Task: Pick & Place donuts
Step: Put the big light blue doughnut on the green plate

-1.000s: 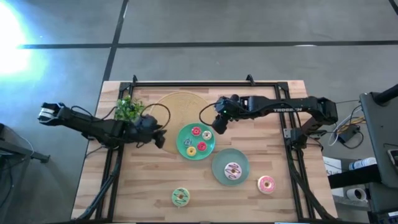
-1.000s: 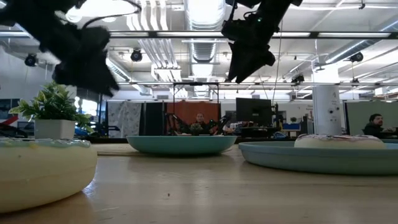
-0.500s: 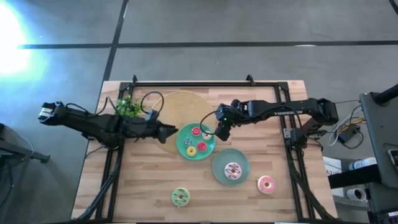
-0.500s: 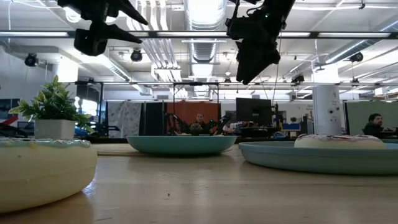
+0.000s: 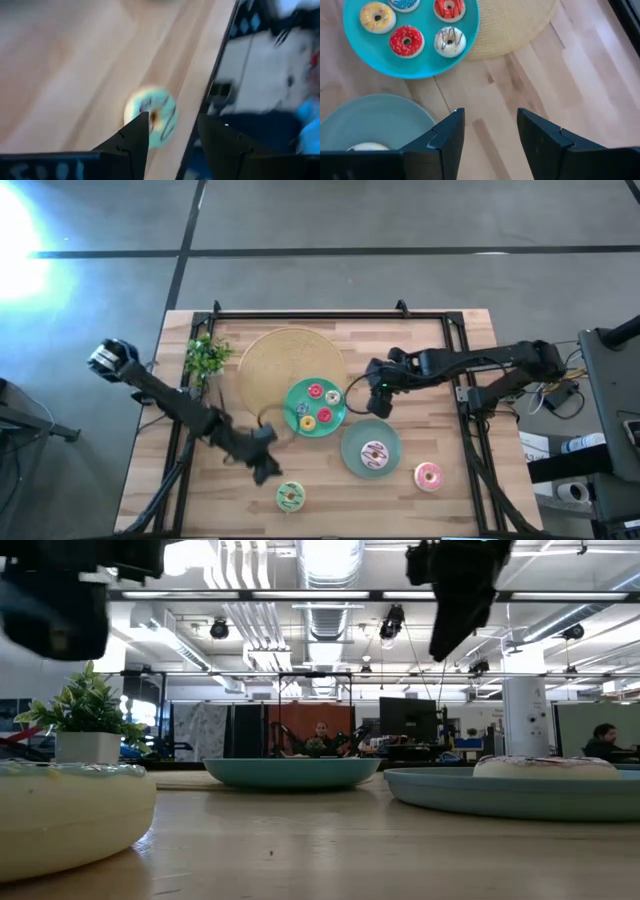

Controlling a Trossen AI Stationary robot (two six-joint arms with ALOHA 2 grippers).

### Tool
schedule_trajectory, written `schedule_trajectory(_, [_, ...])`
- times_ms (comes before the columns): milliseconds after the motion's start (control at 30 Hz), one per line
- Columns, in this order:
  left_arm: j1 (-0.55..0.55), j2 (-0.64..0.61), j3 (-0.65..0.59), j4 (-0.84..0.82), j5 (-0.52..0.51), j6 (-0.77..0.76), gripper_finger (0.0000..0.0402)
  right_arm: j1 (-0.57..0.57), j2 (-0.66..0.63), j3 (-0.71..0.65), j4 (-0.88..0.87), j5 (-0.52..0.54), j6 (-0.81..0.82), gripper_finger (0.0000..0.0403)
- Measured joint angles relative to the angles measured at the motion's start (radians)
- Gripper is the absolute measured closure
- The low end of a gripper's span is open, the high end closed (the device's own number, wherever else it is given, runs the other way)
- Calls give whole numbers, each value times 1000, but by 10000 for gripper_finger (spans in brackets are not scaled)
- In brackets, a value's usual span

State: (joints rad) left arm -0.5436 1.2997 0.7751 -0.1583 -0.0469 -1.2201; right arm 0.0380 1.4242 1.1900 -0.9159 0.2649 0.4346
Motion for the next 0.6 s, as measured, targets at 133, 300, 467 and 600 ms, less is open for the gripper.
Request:
schedule_trajectory(133, [-65, 143, 53, -1, 1, 2, 258, 6, -109, -102, 31, 1, 61, 230])
schedule_trajectory(300, [-75, 294, 139, 1, 13, 65, 258, 19, -237, -225, 63, 2, 139, 230])
schedule_trajectory(467, [-74, 378, 202, -75, 12, 91, 258, 58, -320, -282, 65, 30, 174, 233])
schedule_trajectory(600, [-75, 405, 224, -123, 12, 71, 258, 76, -355, -297, 67, 57, 187, 239])
